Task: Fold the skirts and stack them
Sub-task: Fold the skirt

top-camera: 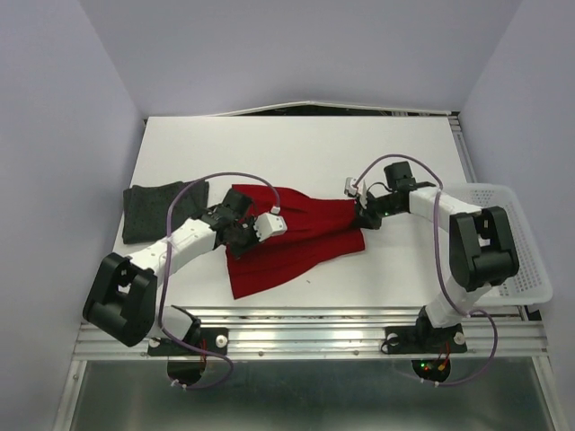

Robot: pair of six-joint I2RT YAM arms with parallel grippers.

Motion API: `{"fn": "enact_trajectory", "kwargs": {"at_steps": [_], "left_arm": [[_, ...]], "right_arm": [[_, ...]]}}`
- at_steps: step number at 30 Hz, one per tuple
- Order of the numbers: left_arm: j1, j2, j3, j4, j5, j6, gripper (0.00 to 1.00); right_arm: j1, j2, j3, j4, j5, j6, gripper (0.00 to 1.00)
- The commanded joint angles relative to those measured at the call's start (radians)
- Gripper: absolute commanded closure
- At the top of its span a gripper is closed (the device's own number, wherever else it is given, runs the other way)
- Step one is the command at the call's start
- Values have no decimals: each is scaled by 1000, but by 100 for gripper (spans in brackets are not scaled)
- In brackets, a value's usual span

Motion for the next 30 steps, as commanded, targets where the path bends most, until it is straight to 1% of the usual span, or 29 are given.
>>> {"fn": "enact_trajectory", "kwargs": {"at_steps": [1,2,3,4,5,6,7,9,10,12,13,14,15,16,17,20,21,22,24,25,30], "left_arm": [[4,-31,-10,-56,-34,30,49],[4,-49,10,-69,-11,27,37],[4,-68,19,-81,5,27,30],[4,-116,32,-108,38,27,23],[4,-141,59,-121,50,28,18],[4,-166,73,-130,65,27,17],[2,-187,91,-145,72,24,13],[1,-226,134,-153,81,14,12],[-6,-223,151,-161,84,8,12],[-12,-198,194,-162,87,-30,12],[-13,-183,202,-138,81,-50,13],[-21,-137,214,-123,75,-71,15],[-25,-111,216,-104,61,-96,18],[-35,-85,216,-54,27,-149,23],[-44,-30,217,-32,24,-166,25],[-93,47,240,67,16,-246,27],[-123,59,248,122,24,-260,26],[-142,69,249,147,24,-272,26],[-182,118,260,181,4,-285,27],[-214,165,269,195,-3,-285,28],[-243,291,314,236,9,-329,32]], "right_arm": [[3,-106,-38,33,47,-100,60],[3,-117,-38,18,40,-100,51],[3,-141,-38,6,41,-91,47],[3,-157,-41,5,43,-72,37],[3,-172,-43,5,59,-58,31],[3,-209,-45,5,69,-43,26],[3,-227,-45,5,73,-3,25],[3,-267,-42,4,84,61,25],[3,-298,-32,4,79,163,25],[3,-315,-14,1,61,288,26],[3,-313,0,-17,44,373,28],[3,-295,32,-49,-5,423,30],[3,-284,34,-82,-20,486,31],[3,-273,29,-76,-22,602,34],[3,-264,18,-70,-22,662,35],[3,-243,-44,-28,12,863,38],[3,-246,-81,-1,38,953,41],[3,-249,-100,11,58,954,41],[3,-250,-117,15,58,1009,43],[3,-244,-126,13,65,1026,46],[3,-172,-149,21,101,1038,55]]}}
